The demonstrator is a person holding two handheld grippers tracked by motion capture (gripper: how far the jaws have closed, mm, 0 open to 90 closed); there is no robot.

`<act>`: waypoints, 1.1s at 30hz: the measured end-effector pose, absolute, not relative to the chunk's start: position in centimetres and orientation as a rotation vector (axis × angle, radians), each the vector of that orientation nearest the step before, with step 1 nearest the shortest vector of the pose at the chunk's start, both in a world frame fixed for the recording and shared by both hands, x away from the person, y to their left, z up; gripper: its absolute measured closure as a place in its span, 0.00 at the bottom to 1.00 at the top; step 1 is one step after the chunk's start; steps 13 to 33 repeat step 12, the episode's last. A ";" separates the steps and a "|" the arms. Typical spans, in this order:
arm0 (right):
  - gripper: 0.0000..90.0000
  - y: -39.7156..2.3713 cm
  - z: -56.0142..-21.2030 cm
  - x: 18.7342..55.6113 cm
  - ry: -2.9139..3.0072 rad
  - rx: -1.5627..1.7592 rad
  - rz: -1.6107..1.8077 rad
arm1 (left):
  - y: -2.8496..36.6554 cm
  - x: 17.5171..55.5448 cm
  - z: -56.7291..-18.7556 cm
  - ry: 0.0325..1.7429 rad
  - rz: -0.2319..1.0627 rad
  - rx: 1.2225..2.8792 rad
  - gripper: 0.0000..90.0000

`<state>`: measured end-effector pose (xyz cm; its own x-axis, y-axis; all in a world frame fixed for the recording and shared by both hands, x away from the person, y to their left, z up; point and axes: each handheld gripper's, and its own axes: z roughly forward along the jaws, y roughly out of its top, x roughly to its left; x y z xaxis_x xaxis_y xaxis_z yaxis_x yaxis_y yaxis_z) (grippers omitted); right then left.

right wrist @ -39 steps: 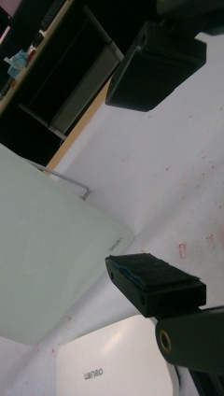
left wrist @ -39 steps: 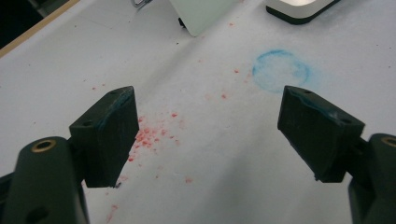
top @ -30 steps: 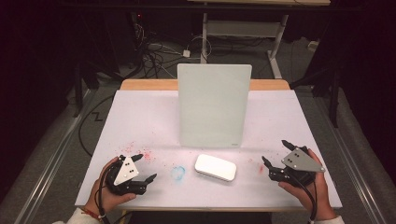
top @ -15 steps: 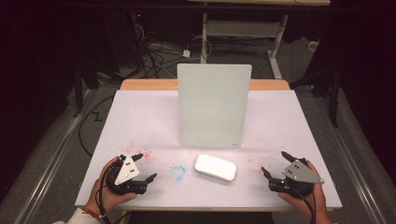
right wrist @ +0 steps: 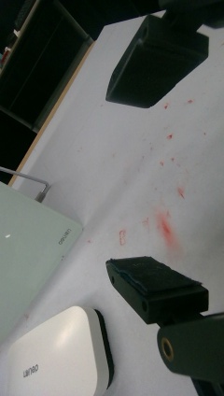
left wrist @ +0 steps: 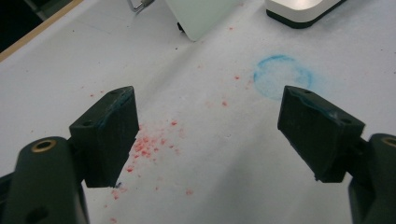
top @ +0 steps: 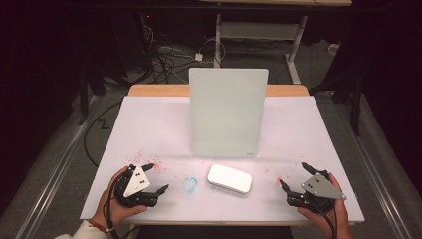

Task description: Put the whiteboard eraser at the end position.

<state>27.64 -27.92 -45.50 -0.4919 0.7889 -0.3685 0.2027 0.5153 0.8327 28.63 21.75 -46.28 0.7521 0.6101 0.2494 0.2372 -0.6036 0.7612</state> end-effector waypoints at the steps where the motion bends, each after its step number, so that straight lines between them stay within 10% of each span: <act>1: 0.19 -28.0 -45.6 27.6 1.979 0.813 0.950 | 21.7 28.7 -46.3 0.633 0.644 2.208 0.22; 33: 0.19 -28.2 -45.0 27.4 1.949 0.799 0.909 | 21.7 29.3 -46.4 0.643 0.639 2.204 0.22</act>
